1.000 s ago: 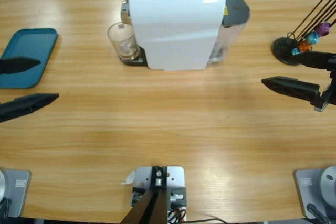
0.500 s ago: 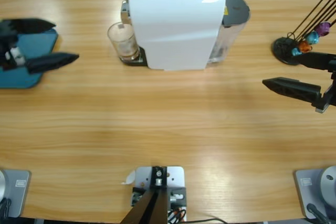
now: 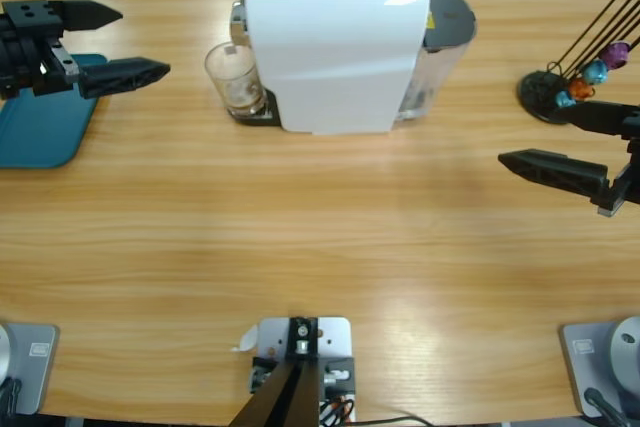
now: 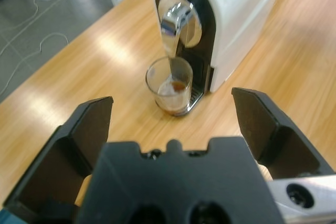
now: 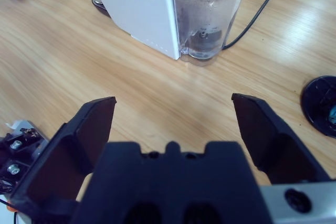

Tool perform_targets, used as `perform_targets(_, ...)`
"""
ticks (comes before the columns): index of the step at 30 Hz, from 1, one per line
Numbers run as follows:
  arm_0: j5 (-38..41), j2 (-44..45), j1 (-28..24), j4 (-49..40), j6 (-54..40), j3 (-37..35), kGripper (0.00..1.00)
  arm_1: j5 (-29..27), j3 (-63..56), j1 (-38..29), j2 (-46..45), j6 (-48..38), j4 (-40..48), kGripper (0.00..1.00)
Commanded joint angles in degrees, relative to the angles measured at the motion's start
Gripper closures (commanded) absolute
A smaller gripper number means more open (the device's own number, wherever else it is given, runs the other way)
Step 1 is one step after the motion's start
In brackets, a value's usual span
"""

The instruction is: Pour coffee

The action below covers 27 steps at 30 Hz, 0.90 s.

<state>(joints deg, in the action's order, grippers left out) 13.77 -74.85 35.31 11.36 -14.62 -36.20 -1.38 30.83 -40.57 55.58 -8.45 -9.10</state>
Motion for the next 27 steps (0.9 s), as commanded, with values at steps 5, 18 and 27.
perform_targets(5, 2.2, -7.5, -1.3, 4.8, -6.4, 2.3, 0.000, -0.1, -0.5, 0.7, 3.3, 0.2, -1.3, 0.000)
perform_targets(18, 9.1, -21.8, -3.5, 20.9, -7.0, 2.3, 0.000, -0.1, 0.1, 0.7, 6.1, 0.2, -1.2, 0.000)
perform_targets(27, 9.9, -25.0, -3.8, 23.4, -8.5, 2.3, 0.000, -0.1, 0.1, 0.7, 7.1, 0.2, -0.6, 0.000)
